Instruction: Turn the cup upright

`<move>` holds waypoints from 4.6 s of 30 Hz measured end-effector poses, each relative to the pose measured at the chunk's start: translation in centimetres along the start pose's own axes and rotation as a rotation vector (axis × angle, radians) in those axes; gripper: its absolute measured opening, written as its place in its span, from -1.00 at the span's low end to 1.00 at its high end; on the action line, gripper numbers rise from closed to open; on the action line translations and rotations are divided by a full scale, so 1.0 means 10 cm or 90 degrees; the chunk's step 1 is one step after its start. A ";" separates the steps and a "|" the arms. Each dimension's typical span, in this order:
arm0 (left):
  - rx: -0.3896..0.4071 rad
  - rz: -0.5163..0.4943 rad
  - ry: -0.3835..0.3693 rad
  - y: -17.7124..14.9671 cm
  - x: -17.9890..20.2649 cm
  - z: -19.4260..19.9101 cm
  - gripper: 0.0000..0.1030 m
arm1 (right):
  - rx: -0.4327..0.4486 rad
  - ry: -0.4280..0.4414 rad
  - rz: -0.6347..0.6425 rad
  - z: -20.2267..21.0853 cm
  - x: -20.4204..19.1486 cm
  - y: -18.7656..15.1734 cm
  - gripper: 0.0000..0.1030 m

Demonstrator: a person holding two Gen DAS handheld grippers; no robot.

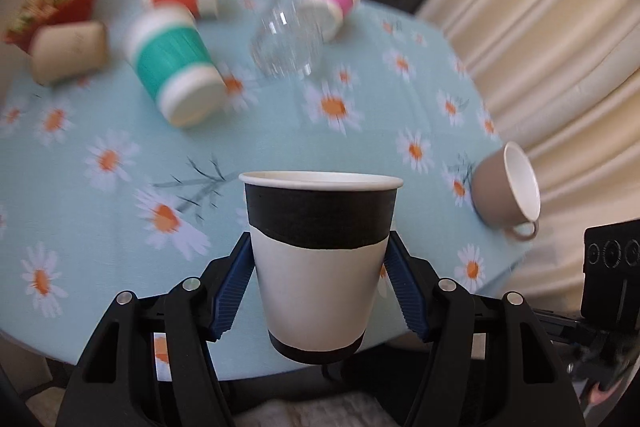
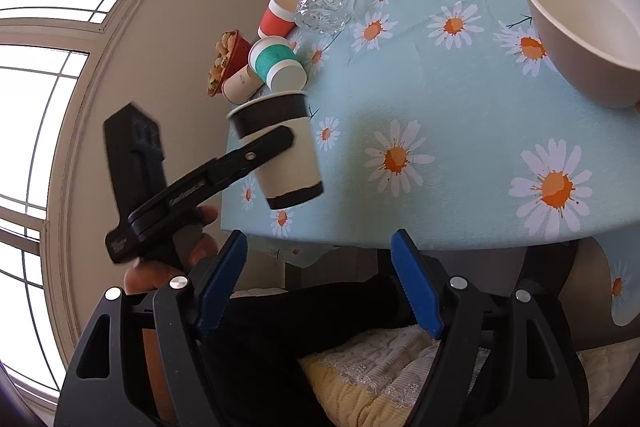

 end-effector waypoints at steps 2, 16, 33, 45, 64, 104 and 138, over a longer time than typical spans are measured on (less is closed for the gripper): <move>0.050 0.006 0.010 0.01 -0.03 0.11 0.23 | 0.003 -0.002 0.001 0.00 0.00 0.01 0.44; 0.454 0.010 0.094 -0.26 -0.02 0.54 0.23 | 0.034 -0.013 0.039 -0.02 -0.04 0.07 0.44; 0.588 0.034 0.173 -0.41 -0.07 0.22 0.25 | 0.024 -0.015 0.008 -0.10 0.08 0.06 0.44; 0.576 0.022 0.177 -0.42 -0.07 0.10 0.25 | 0.016 -0.019 -0.002 -0.14 0.11 0.04 0.44; 0.575 0.030 0.168 -0.43 -0.04 0.20 0.87 | 0.066 0.058 -0.018 0.05 0.01 0.12 0.52; 0.493 -0.042 0.085 -1.53 -0.63 2.07 0.87 | 0.335 -0.258 0.462 0.45 -0.80 -1.16 0.90; 0.437 -0.041 0.082 -2.06 -0.69 2.03 0.87 | 0.394 -0.403 0.508 0.72 -0.67 -1.62 0.90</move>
Point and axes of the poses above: each gripper's, at about its wrist camera, not at the fingertips, and z roughly against the way its jaws point, x to its right, y to its top, the point moved 10 cm from there along -z, roughly the way its jaws point, and after that the axes turned 9 degrees about y, right-handed, at the moved point
